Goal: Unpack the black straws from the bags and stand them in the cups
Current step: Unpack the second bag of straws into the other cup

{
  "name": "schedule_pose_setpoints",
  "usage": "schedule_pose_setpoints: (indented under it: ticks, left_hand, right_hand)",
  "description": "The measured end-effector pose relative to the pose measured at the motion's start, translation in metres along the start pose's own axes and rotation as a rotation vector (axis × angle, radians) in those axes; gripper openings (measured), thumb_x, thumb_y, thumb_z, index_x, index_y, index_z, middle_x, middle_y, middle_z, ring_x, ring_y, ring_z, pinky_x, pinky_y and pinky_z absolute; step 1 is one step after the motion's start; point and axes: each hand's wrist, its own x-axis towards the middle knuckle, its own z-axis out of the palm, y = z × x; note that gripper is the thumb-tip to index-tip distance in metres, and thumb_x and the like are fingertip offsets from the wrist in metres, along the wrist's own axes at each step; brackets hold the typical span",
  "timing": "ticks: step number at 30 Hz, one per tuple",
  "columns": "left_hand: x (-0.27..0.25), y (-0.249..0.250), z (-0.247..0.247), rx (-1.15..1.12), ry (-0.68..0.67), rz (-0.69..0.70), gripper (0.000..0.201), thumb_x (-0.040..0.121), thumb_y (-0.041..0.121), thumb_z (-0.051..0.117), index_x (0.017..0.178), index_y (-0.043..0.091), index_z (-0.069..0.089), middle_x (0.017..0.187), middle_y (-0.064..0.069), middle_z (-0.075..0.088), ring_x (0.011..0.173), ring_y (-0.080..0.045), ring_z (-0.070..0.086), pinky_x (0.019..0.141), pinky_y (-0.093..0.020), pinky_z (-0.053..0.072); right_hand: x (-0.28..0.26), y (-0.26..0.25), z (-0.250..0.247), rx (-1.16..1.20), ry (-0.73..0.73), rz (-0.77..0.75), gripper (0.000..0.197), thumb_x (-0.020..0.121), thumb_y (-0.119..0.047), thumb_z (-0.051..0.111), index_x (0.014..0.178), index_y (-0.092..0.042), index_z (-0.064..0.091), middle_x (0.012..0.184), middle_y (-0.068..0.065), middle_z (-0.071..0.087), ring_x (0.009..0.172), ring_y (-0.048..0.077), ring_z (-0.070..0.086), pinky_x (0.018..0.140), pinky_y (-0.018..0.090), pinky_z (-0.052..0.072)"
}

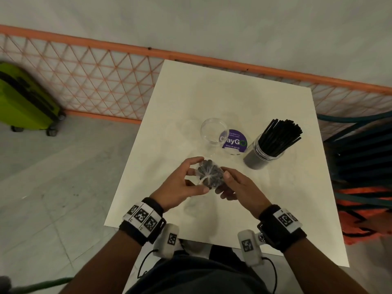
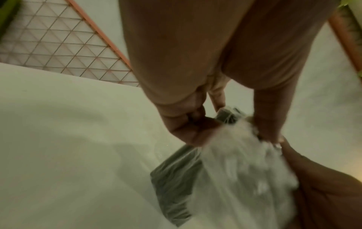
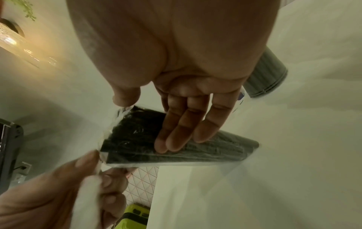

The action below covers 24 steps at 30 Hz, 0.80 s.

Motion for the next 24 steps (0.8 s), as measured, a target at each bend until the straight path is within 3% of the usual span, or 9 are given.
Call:
schedule_pose_setpoints:
  ticks: [2, 3, 5, 10, 12, 15, 18, 21, 24]
  left_hand:
    - [0.002, 0.001, 0.001, 0.078, 0.048, 0.051, 0.069, 0.082, 0.023, 0.082, 0.139, 0.037, 0.047, 0.115, 0.003, 0.067, 0.075, -0.013, 0.065, 0.081, -0.033, 0.056]
    - [0.003, 0.002, 0.000, 0.121, 0.079, 0.075, 0.062, 0.082, 0.026, 0.081, 0.135, 0.037, 0.052, 0.110, 0.004, 0.070, 0.066, -0.005, 0.061, 0.077, -0.029, 0.054]
    - [0.006, 0.007, 0.000, 0.201, 0.138, 0.097, 0.048, 0.082, 0.031, 0.081, 0.124, 0.038, 0.061, 0.098, 0.004, 0.076, 0.059, 0.000, 0.059, 0.073, -0.025, 0.051]
    - [0.010, 0.022, 0.005, 0.295, 0.129, 0.139, 0.033, 0.080, 0.031, 0.083, 0.112, 0.032, 0.075, 0.084, 0.001, 0.081, 0.078, -0.010, 0.074, 0.083, -0.037, 0.059]
    - [0.013, 0.028, 0.004, 0.368, 0.156, 0.157, 0.030, 0.080, 0.036, 0.082, 0.109, 0.032, 0.076, 0.079, 0.001, 0.081, 0.072, -0.009, 0.072, 0.079, -0.039, 0.059]
    - [0.020, 0.035, -0.004, 0.389, 0.243, 0.161, 0.027, 0.077, 0.040, 0.083, 0.103, 0.032, 0.078, 0.069, 0.008, 0.074, 0.064, -0.006, 0.065, 0.072, -0.032, 0.057]
    - [0.028, 0.038, -0.009, 0.379, 0.261, 0.149, 0.024, 0.076, 0.040, 0.084, 0.097, 0.030, 0.079, 0.061, 0.013, 0.064, 0.058, 0.000, 0.058, 0.063, -0.022, 0.045]
    - [0.032, 0.040, -0.009, 0.423, 0.281, 0.132, 0.023, 0.074, 0.048, 0.083, 0.088, 0.029, 0.079, 0.064, 0.013, 0.065, 0.063, -0.005, 0.060, 0.063, -0.024, 0.046]
    - [0.032, 0.043, -0.005, 0.466, 0.277, 0.141, 0.028, 0.074, 0.053, 0.081, 0.071, 0.026, 0.075, 0.056, 0.014, 0.064, 0.057, -0.007, 0.057, 0.058, -0.027, 0.045]
  right_hand:
    - [0.001, 0.005, -0.004, -0.046, 0.005, -0.032, 0.064, 0.086, -0.057, 0.051, 0.140, -0.023, 0.045, 0.092, 0.003, 0.073, 0.072, 0.008, 0.063, 0.075, 0.039, 0.054]
    - [0.001, 0.008, -0.006, -0.094, 0.009, -0.056, 0.067, 0.083, -0.057, 0.059, 0.140, -0.026, 0.043, 0.092, 0.000, 0.071, 0.071, 0.004, 0.062, 0.074, 0.037, 0.053]
    - [0.001, 0.013, -0.008, -0.265, 0.052, -0.099, 0.075, 0.073, -0.058, 0.075, 0.137, -0.035, 0.043, 0.094, -0.005, 0.067, 0.071, 0.002, 0.058, 0.071, 0.030, 0.051]
    - [0.007, 0.013, 0.003, -0.562, 0.245, -0.205, 0.096, 0.049, -0.074, 0.077, 0.131, -0.038, 0.045, 0.120, -0.015, 0.051, 0.099, 0.002, 0.052, 0.085, 0.028, 0.050]
    - [0.012, 0.011, 0.005, -0.568, 0.285, -0.254, 0.088, 0.052, -0.072, 0.077, 0.128, -0.037, 0.048, 0.122, -0.014, 0.051, 0.104, 0.004, 0.051, 0.086, 0.030, 0.051]
    - [0.015, 0.007, 0.004, -0.405, 0.311, -0.301, 0.068, 0.067, -0.047, 0.082, 0.124, -0.036, 0.046, 0.117, -0.018, 0.057, 0.102, 0.007, 0.058, 0.086, 0.035, 0.053]
    - [0.019, 0.004, 0.000, -0.309, 0.297, -0.320, 0.063, 0.072, -0.026, 0.082, 0.124, -0.034, 0.047, 0.114, -0.016, 0.059, 0.102, 0.006, 0.059, 0.087, 0.038, 0.054]
    - [0.025, 0.008, -0.004, -0.317, 0.321, -0.348, 0.066, 0.075, -0.017, 0.076, 0.133, -0.029, 0.046, 0.129, -0.006, 0.055, 0.112, 0.012, 0.057, 0.094, 0.042, 0.053]
    - [0.022, 0.009, -0.001, -0.218, 0.202, -0.355, 0.090, 0.074, -0.012, 0.074, 0.148, -0.029, 0.026, 0.143, -0.003, 0.045, 0.125, 0.010, 0.051, 0.103, 0.037, 0.049]
